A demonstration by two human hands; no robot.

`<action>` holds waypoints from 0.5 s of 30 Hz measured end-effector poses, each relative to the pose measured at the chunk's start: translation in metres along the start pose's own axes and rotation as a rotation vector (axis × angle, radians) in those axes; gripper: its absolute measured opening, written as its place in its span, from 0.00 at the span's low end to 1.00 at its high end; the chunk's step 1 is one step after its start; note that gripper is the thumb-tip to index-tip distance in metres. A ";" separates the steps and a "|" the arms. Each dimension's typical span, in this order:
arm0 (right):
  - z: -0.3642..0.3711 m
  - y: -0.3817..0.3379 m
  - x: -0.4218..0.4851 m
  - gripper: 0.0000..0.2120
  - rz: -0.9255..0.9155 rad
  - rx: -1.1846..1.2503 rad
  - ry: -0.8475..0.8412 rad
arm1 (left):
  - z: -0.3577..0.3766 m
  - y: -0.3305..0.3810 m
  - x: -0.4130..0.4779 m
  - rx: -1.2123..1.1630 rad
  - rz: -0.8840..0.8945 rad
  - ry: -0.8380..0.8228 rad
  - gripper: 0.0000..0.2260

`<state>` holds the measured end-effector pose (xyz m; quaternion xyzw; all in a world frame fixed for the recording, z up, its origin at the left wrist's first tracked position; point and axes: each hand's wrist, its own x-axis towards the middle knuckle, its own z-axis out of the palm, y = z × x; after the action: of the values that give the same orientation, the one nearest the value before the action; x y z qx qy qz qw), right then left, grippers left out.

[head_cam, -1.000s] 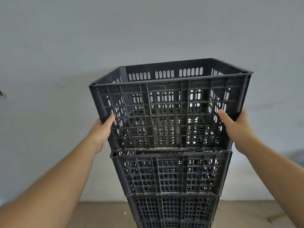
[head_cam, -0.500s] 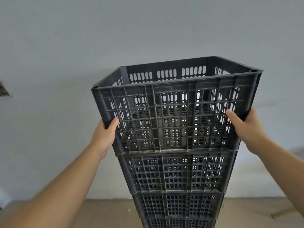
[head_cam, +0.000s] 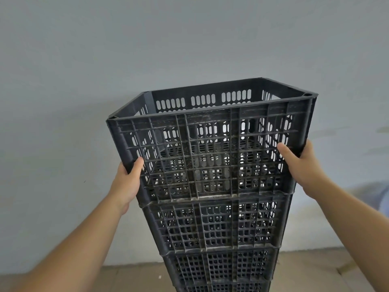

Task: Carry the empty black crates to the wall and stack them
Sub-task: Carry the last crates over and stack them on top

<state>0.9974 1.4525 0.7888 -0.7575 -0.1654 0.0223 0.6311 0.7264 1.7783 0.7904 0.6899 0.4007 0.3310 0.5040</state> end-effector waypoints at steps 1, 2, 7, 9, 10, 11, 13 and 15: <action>-0.001 0.000 0.001 0.22 0.008 -0.020 -0.007 | 0.000 0.001 -0.001 -0.002 -0.004 0.003 0.26; -0.002 -0.001 0.003 0.23 0.015 -0.043 -0.017 | 0.001 0.001 -0.002 -0.010 -0.004 0.006 0.26; -0.008 -0.005 0.011 0.24 0.047 -0.086 -0.038 | 0.012 0.003 -0.012 -0.035 0.004 0.038 0.22; -0.008 -0.005 0.009 0.24 0.050 -0.084 -0.031 | 0.012 0.002 -0.013 -0.035 -0.001 0.035 0.23; -0.008 -0.006 0.008 0.25 0.051 -0.086 -0.033 | 0.011 0.003 -0.013 -0.029 -0.006 0.027 0.23; -0.008 -0.007 0.006 0.26 0.055 -0.088 -0.038 | 0.008 0.003 -0.012 -0.024 -0.007 0.018 0.23; -0.007 -0.010 0.002 0.25 0.062 -0.092 -0.049 | 0.004 0.005 -0.009 -0.028 -0.012 -0.003 0.24; -0.007 -0.012 -0.002 0.22 0.060 -0.110 -0.051 | 0.002 0.007 -0.010 -0.030 -0.019 -0.010 0.25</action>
<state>0.9949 1.4473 0.8019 -0.7950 -0.1597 0.0513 0.5830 0.7248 1.7678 0.7963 0.6800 0.3995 0.3288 0.5195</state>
